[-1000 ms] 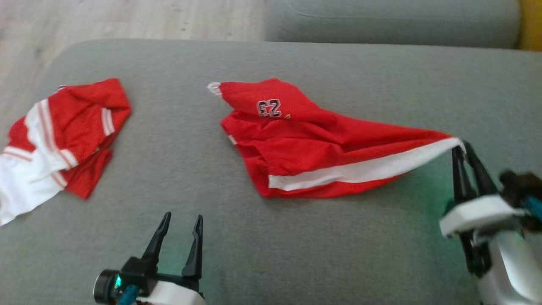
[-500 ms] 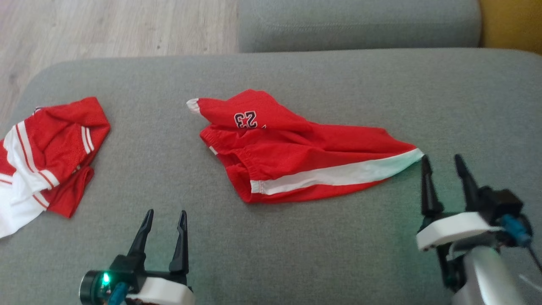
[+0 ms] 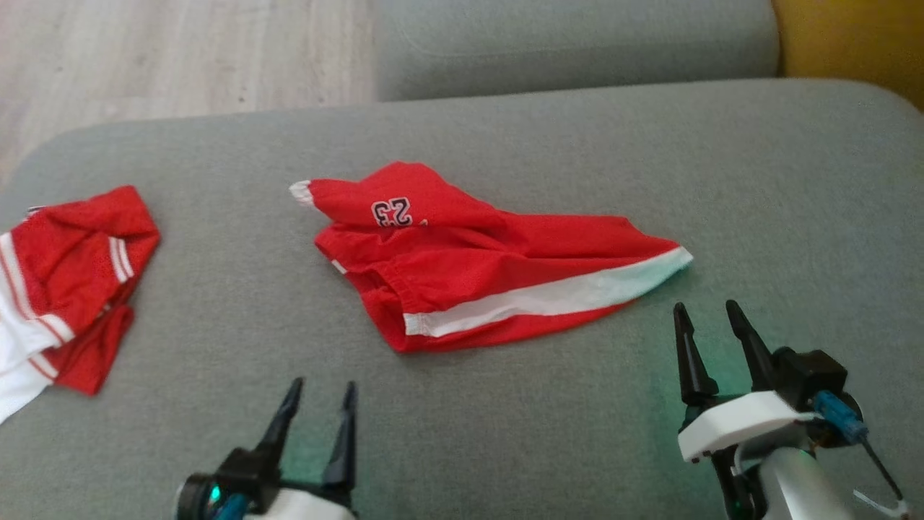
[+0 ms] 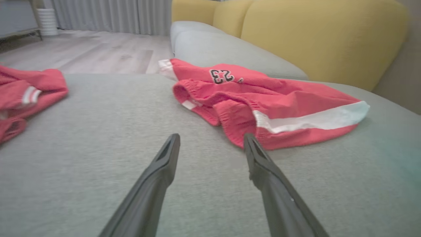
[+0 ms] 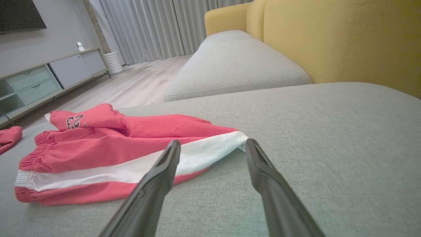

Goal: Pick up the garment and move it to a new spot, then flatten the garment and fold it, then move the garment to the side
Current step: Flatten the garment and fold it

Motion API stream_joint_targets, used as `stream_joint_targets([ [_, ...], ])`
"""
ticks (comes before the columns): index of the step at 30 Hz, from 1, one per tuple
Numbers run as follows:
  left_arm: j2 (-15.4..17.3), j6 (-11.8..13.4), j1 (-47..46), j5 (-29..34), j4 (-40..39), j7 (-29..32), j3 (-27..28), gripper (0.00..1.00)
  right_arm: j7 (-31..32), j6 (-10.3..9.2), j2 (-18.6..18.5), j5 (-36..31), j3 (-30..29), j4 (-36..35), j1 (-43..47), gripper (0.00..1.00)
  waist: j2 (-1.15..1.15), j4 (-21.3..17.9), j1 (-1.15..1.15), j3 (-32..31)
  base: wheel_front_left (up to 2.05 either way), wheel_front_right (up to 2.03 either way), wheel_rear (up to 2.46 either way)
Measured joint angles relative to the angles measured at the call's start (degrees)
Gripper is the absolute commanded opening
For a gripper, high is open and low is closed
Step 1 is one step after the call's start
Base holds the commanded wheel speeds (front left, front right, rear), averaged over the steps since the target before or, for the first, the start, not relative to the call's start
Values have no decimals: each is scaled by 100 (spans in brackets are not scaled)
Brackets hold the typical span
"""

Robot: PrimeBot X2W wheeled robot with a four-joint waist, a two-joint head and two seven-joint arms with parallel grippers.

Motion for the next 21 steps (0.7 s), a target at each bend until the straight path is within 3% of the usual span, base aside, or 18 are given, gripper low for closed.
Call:
stream_joint_targets([
  [5, -4, -93, -567, -343, 145, 0, -527, 100, 0, 0, 0, -165, 156, -77, -59, 100, 0, -284, 1, 273, 0, 0, 0],
  [14, -11, -90, -1207, -445, 710, 0, -703, 100, 0, 0, 1, -174, -4, -176, -360, 100, 0, -811, 1, 775, 0, 0, 0],
  [21, -14, -147, -1323, -776, 916, 0, -666, 100, 0, 0, 0, -169, -42, -178, -368, 100, 0, -977, 2, 1019, 0, 0, 0],
])
